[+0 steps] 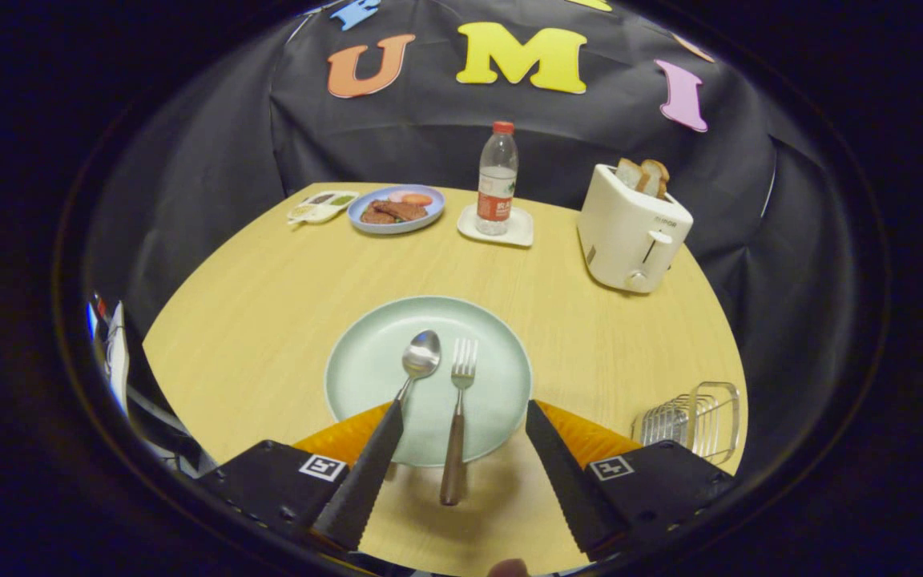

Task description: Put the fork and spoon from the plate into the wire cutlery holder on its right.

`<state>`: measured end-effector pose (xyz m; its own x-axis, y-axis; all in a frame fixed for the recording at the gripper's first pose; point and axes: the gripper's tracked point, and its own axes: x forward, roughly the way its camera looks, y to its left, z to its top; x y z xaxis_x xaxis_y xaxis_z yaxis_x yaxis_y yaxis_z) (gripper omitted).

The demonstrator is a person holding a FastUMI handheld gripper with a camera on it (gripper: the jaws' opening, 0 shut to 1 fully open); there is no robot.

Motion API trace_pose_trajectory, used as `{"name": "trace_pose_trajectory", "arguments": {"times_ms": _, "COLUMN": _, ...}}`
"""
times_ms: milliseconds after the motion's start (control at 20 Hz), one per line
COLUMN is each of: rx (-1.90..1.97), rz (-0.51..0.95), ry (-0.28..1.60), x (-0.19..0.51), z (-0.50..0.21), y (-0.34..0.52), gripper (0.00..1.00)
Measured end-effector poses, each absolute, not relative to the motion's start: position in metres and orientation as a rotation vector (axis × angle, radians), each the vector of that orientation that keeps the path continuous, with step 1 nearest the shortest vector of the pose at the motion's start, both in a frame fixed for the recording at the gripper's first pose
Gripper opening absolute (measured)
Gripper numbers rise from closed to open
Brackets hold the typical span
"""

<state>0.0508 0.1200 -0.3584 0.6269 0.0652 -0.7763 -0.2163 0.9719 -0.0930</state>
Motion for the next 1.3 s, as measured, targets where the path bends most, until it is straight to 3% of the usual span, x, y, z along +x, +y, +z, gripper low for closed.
{"name": "trace_pose_trajectory", "arguments": {"times_ms": 150, "rx": -0.214, "rz": 0.173, "ry": 0.908, "x": 0.057, "z": -0.374, "y": 0.123, "gripper": 0.77}}
{"name": "trace_pose_trajectory", "arguments": {"times_ms": 250, "rx": -0.223, "rz": 0.175, "ry": 0.937, "x": 0.058, "z": -0.386, "y": 0.124, "gripper": 0.75}}
{"name": "trace_pose_trajectory", "arguments": {"times_ms": 450, "rx": -0.207, "rz": 0.160, "ry": 0.995, "x": 0.056, "z": -0.403, "y": 0.123, "gripper": 0.50}}
{"name": "trace_pose_trajectory", "arguments": {"times_ms": 600, "rx": -0.192, "rz": 0.163, "ry": 1.051, "x": 0.052, "z": -0.417, "y": 0.124, "gripper": 0.44}}
{"name": "trace_pose_trajectory", "arguments": {"times_ms": 700, "rx": -0.191, "rz": 0.145, "ry": 1.063, "x": 0.051, "z": -0.414, "y": 0.120, "gripper": 0.15}}
{"name": "trace_pose_trajectory", "arguments": {"times_ms": 800, "rx": -0.185, "rz": 0.136, "ry": 1.071, "x": 0.048, "z": -0.410, "y": 0.117, "gripper": 0.17}}
{"name": "trace_pose_trajectory", "arguments": {"times_ms": 850, "rx": -0.182, "rz": 0.130, "ry": 1.087, "x": 0.048, "z": -0.410, "y": 0.118, "gripper": 0.08}}
{"name": "trace_pose_trajectory", "arguments": {"times_ms": 900, "rx": -0.166, "rz": 0.128, "ry": 1.097, "x": 0.048, "z": -0.414, "y": 0.118, "gripper": 0.08}}
{"name": "trace_pose_trajectory", "arguments": {"times_ms": 950, "rx": -0.139, "rz": 0.118, "ry": 1.100, "x": 0.047, "z": -0.411, "y": 0.119, "gripper": 0.01}}
{"name": "trace_pose_trajectory", "arguments": {"times_ms": 1300, "rx": 0.042, "rz": 0.108, "ry": 1.176, "x": 0.034, "z": -0.370, "y": 0.123, "gripper": 0.01}}
